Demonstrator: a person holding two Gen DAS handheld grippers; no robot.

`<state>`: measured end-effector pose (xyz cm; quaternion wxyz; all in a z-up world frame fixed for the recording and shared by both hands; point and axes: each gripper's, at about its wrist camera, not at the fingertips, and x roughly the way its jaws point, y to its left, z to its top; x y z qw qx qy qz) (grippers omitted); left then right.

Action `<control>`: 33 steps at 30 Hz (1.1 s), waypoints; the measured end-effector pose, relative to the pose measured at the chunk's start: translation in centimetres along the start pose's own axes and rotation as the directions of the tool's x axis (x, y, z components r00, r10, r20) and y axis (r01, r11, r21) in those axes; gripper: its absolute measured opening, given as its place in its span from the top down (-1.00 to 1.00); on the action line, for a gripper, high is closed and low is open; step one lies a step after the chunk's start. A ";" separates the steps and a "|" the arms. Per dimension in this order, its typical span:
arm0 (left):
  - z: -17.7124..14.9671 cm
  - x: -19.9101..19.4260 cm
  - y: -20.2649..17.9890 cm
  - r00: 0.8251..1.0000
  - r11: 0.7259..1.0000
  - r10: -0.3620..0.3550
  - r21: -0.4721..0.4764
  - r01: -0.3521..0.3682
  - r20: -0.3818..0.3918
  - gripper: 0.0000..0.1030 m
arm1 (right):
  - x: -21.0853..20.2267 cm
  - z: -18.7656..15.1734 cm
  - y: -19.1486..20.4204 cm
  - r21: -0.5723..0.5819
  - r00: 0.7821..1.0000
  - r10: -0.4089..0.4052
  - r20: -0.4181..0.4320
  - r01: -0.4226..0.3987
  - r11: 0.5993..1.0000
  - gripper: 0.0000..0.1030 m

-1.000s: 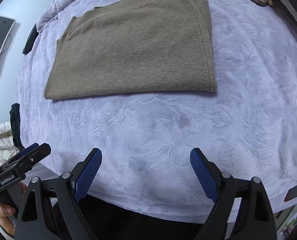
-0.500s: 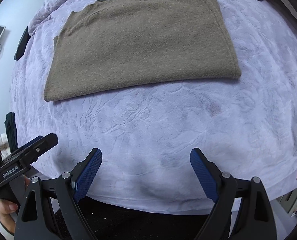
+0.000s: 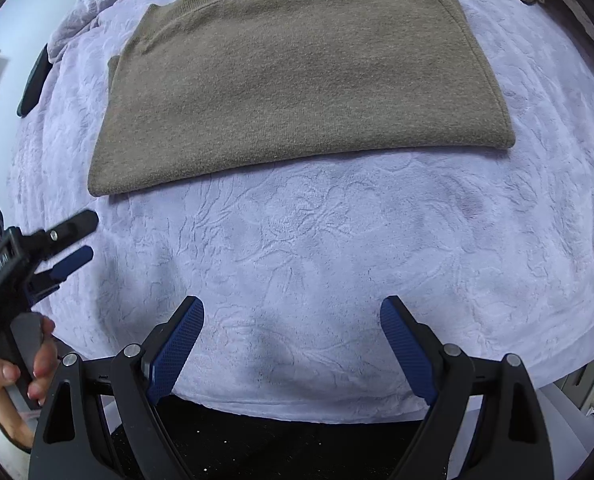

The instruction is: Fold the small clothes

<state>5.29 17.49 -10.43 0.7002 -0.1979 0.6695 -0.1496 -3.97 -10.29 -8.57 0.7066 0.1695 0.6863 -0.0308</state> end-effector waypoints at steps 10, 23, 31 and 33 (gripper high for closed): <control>2.9 3.9 0.8 0.976 0.972 -0.210 -0.094 0.215 0.064 -0.97 | 2.1 0.5 0.6 -0.045 0.998 -0.036 -0.048 0.033 0.998 -0.79; 4.8 4.3 -2.4 0.955 0.968 -0.243 -0.023 0.250 0.172 -0.97 | 1.4 5.0 0.9 -0.091 0.998 -0.035 0.047 0.039 0.995 -0.79; 5.8 7.7 -1.4 0.961 0.964 -0.216 -0.122 0.238 0.171 -0.97 | 3.3 10.7 0.8 -0.079 0.994 0.034 0.103 -0.025 0.997 -0.79; 5.8 8.0 -0.9 0.958 0.954 -0.229 -0.153 0.256 0.174 -0.97 | 4.6 11.5 0.3 -0.056 0.995 0.051 0.089 -0.046 0.997 -0.78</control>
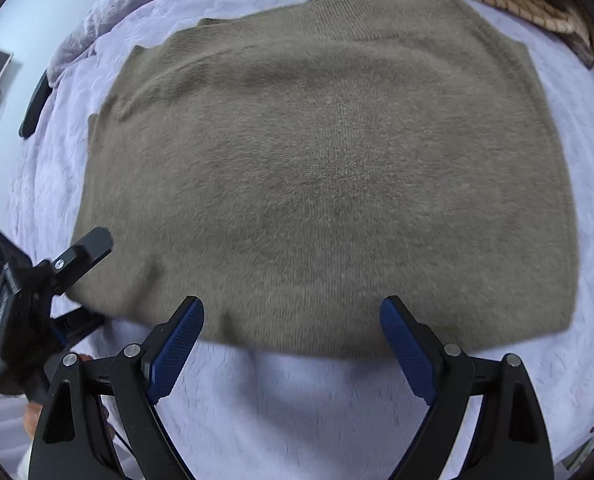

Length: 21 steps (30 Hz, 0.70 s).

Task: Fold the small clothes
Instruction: 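Grasp one side of the folded sweater with the left tool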

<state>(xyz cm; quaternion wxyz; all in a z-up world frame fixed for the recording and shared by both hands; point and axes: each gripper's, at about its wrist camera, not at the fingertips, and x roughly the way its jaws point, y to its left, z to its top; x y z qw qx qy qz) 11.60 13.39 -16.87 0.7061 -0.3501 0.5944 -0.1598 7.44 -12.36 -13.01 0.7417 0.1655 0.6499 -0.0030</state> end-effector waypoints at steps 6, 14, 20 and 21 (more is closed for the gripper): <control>0.7 -0.8 1.2 0.991 0.978 -0.124 -0.163 0.131 0.056 -0.67 | 1.5 0.2 -0.8 0.007 1.000 0.018 -0.022 -0.018 1.000 -0.78; 0.6 -0.1 -1.8 0.997 1.000 -0.008 -0.005 0.008 0.071 -0.43 | 1.9 0.3 -0.6 -0.007 0.999 0.030 -0.028 -0.030 1.000 -0.79; 0.8 0.0 -1.3 0.989 0.993 0.114 0.003 -0.114 0.093 0.66 | 0.7 0.9 -1.7 -0.014 0.996 0.070 -0.047 -0.070 0.997 -0.79; 0.6 -0.2 -2.2 0.983 0.987 0.144 0.056 -0.151 0.112 0.66 | 0.4 1.0 -1.8 -0.011 0.996 0.074 -0.049 -0.075 0.997 -0.79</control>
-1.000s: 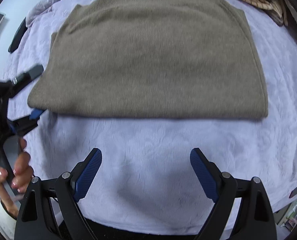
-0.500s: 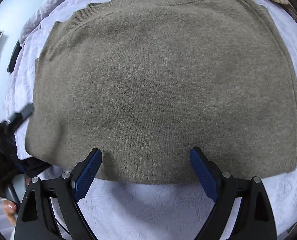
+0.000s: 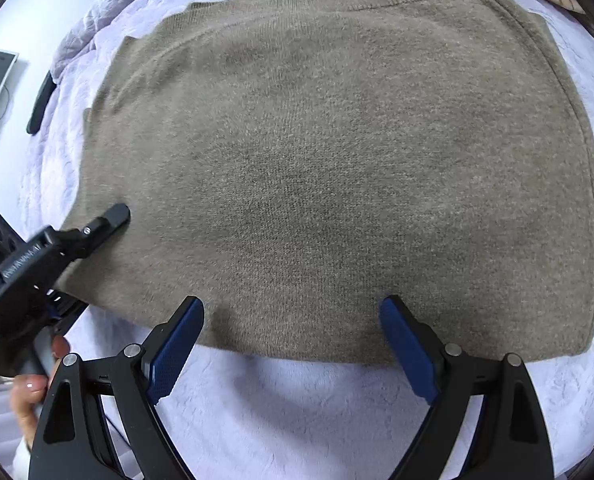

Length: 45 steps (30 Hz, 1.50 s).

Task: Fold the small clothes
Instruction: 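Grasp one side of the folded sweater with the left tool, then fold the held side over the sweater with the left tool while the right tool grips the fold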

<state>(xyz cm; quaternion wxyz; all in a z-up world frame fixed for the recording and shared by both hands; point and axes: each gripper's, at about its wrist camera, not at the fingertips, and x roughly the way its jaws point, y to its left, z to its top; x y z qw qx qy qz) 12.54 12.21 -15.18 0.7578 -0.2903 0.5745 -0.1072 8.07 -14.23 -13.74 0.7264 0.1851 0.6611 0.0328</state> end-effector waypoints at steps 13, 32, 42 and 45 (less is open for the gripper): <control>0.9 1.0 1.0 0.999 0.999 -0.049 -0.026 0.048 -0.021 0.65 | -0.6 0.8 2.5 -0.024 0.995 0.088 0.035 -0.088 0.996 0.34; -5.0 0.8 -17.1 0.991 0.755 0.025 0.647 -0.107 0.133 0.66 | -2.6 -0.9 -6.2 0.094 0.953 0.293 0.077 -0.299 0.950 0.37; -5.5 3.7 -17.5 0.995 0.740 0.052 0.665 -0.099 0.091 0.66 | -7.5 11.7 -5.7 -0.019 0.848 0.529 0.022 -0.529 0.848 -0.82; -5.4 3.9 -17.5 0.995 0.746 0.049 0.659 -0.092 0.083 0.66 | -4.3 15.0 -3.6 -0.008 0.841 0.540 -0.038 -0.540 0.841 -0.82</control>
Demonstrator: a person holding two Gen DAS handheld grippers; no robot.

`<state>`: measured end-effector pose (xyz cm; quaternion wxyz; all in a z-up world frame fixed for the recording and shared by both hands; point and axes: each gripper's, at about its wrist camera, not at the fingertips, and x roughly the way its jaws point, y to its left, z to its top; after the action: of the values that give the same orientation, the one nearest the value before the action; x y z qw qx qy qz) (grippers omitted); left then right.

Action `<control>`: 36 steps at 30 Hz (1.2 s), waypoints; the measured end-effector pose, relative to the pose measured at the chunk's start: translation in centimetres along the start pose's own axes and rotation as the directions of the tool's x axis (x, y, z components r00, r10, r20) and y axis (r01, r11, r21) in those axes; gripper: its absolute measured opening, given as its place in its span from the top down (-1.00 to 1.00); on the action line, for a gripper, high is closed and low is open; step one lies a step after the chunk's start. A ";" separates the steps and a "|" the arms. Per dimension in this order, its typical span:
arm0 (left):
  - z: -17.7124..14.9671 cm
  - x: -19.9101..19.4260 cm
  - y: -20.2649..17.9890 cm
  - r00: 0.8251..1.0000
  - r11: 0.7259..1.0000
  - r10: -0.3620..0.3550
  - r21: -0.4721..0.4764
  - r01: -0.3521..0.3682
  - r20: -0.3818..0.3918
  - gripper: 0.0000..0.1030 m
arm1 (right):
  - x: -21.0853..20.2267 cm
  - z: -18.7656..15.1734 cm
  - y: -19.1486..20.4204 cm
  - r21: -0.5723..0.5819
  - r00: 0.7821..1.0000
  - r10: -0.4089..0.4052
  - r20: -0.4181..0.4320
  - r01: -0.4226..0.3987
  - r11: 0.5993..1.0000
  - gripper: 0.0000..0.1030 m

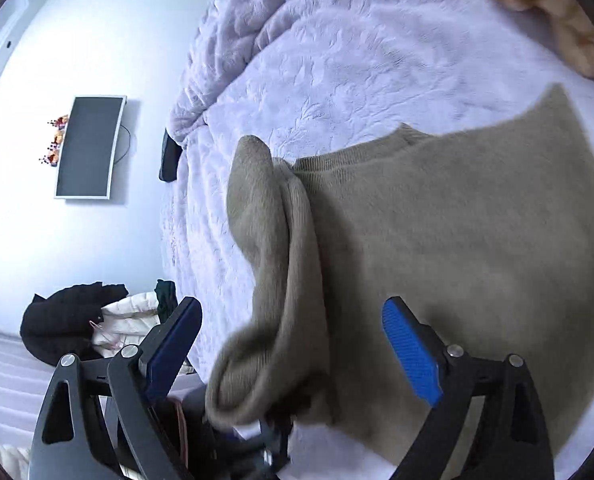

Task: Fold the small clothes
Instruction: 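Fold the held side over the sweater with the left tool while the right tool grips the fold, then lower the fold onto the sweater and open both tools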

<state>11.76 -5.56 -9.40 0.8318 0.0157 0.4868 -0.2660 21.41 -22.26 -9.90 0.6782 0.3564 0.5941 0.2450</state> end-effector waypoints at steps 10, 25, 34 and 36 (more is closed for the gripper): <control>0.5 0.3 -0.1 1.000 1.000 -0.019 -0.004 0.019 -0.016 0.66 | 5.9 1.9 2.0 -0.117 0.977 -0.119 -0.180 0.099 0.988 0.54; 1.1 0.6 -9.9 0.986 0.969 -0.149 0.187 0.160 -0.074 0.66 | -9.6 -4.0 -1.6 -0.057 0.976 0.111 0.189 -0.102 0.993 0.67; -0.2 2.0 -12.8 0.981 0.957 -0.147 0.233 0.173 -0.123 0.66 | -11.3 -7.4 -8.4 0.070 0.955 0.160 0.249 -0.183 0.981 0.67; 0.0 1.8 -13.6 0.981 0.951 -0.157 0.250 0.181 -0.114 0.66 | -12.0 -7.8 -8.0 0.036 0.946 0.188 0.263 -0.205 0.978 0.67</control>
<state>6.27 -17.97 -7.65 0.7732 0.0949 0.4857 -0.3965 10.95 -34.86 -8.78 0.7105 0.4637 0.4696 0.2441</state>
